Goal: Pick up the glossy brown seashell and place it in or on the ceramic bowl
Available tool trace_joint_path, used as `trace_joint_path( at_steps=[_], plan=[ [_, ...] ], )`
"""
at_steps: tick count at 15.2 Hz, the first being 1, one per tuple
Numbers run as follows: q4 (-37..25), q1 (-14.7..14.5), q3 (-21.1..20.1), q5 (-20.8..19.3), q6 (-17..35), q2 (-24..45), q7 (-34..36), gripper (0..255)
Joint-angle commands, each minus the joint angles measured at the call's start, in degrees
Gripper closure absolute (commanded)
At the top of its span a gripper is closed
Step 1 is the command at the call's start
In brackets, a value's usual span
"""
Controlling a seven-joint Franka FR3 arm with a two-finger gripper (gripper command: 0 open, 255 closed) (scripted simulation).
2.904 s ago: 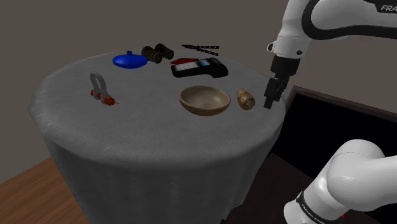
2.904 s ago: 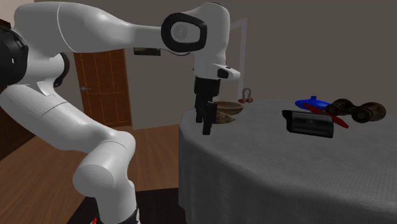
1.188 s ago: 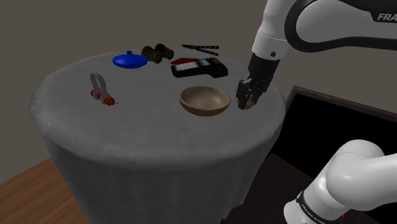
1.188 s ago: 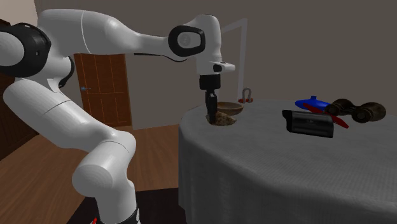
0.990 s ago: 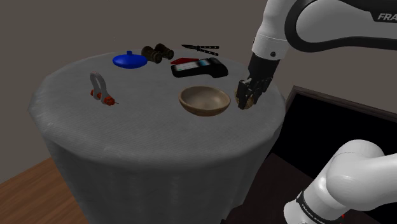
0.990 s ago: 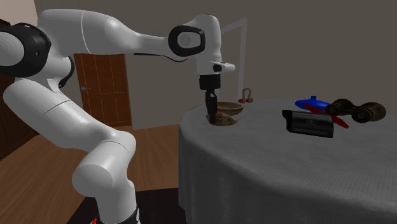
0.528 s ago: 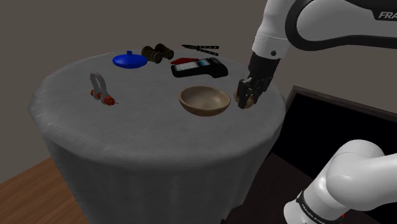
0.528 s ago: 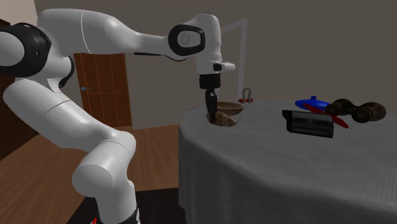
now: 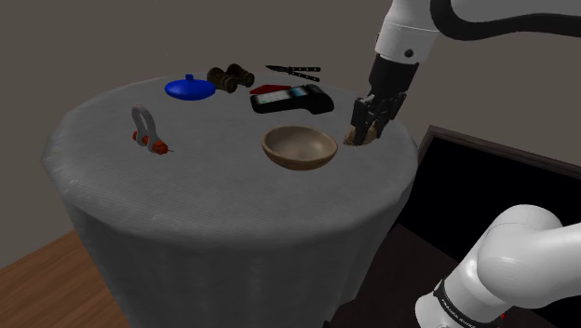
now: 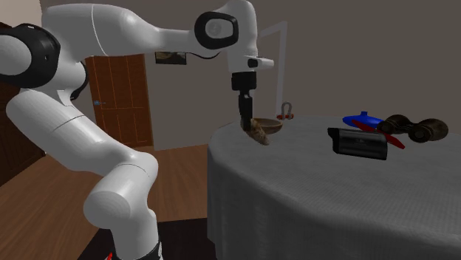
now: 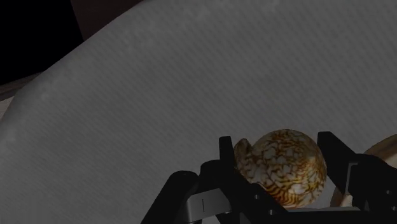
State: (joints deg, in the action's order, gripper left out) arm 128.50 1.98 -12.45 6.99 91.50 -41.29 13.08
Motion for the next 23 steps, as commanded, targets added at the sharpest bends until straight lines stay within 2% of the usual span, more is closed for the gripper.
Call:
trace_joint_path(
  at_steps=[1, 14, 23],
  plan=[
    [-2.14, 0.13, 0.16, -0.19, -1.56, 0.6, 0.02, 255],
    [-15.15, 0.74, 0.65, -1.06, -10.51, 4.67, 0.4, 255],
    [-26.71, 0.28, -10.54, 0.03, -7.93, 18.05, 12.55, 255]
  ],
)
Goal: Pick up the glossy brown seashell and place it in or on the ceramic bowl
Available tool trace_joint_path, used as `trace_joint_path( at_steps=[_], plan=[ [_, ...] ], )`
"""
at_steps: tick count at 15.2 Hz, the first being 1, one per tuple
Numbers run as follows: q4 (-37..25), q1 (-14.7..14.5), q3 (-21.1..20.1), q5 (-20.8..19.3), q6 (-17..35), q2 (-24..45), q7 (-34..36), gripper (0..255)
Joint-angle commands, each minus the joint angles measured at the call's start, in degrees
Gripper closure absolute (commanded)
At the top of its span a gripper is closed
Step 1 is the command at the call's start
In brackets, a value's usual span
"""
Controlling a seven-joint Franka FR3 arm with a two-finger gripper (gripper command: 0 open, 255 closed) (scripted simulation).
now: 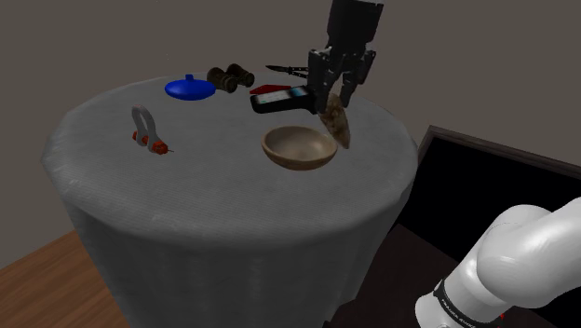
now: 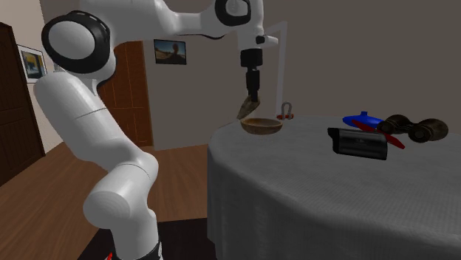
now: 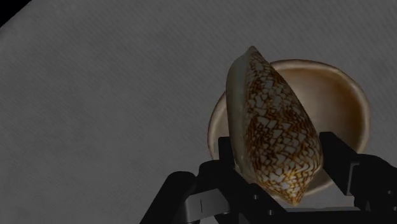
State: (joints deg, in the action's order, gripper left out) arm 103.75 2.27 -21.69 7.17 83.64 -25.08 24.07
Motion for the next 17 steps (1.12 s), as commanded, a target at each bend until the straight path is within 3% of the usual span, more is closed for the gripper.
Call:
trace_joint_path(
  at_steps=[1, 2, 17],
  plan=[
    [-3.63, -0.05, -2.62, -0.46, 0.09, 3.64, 3.03, 255],
    [-5.77, -0.11, -4.25, -0.98, 0.23, 5.95, 4.87, 255],
    [7.81, -0.91, -4.14, 0.48, 10.32, 2.25, 3.91, 255]
  ],
)
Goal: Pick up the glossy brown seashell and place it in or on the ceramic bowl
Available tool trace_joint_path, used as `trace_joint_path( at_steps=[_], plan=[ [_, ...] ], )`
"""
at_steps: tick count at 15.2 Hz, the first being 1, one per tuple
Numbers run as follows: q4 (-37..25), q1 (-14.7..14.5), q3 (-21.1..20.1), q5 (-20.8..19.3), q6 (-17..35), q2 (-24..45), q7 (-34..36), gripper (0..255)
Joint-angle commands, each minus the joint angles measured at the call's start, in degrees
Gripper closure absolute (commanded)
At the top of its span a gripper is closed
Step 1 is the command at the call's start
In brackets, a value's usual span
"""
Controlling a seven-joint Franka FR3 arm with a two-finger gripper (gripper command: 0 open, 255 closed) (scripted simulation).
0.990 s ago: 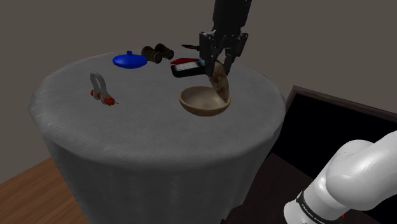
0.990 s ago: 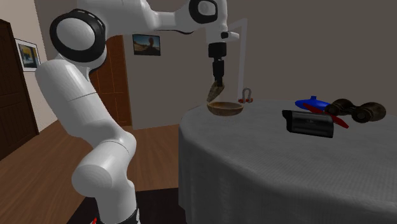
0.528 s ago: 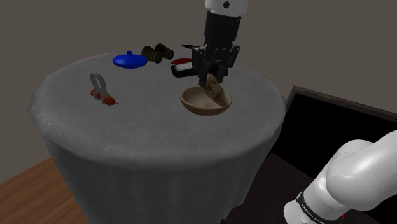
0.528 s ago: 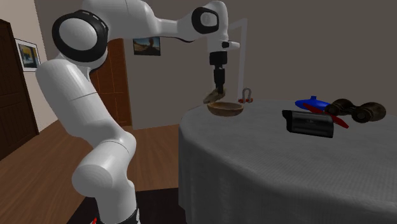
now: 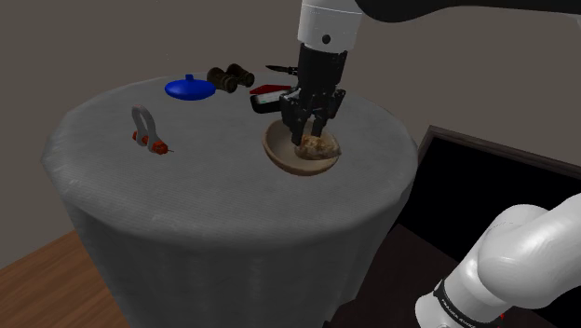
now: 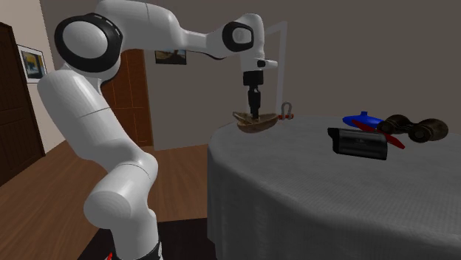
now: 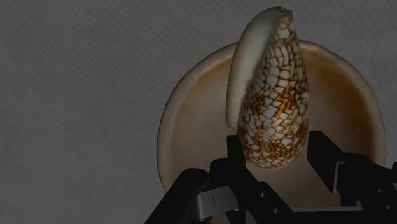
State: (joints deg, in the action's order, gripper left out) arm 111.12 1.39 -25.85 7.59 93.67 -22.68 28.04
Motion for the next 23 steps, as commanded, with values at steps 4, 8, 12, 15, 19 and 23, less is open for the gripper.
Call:
trace_joint_path(
  at_steps=[4, 8, 12, 15, 19, 23],
  plan=[
    [0.43, -0.04, 0.02, 0.06, 0.29, -0.14, -0.06, 255],
    [0.47, -0.04, 0.04, 0.07, 0.29, -0.18, -0.07, 0],
    [0.43, -0.04, 0.03, 0.05, 0.29, -0.14, -0.06, 0],
    [-6.68, 0.29, 0.13, -0.56, -5.47, 1.28, 0.44, 0],
    [-8.69, 0.39, 0.11, -0.75, -7.0, 1.78, 0.61, 0],
    [-8.69, 0.38, 0.11, -0.75, -7.0, 1.79, 0.62, 0]
  ],
)
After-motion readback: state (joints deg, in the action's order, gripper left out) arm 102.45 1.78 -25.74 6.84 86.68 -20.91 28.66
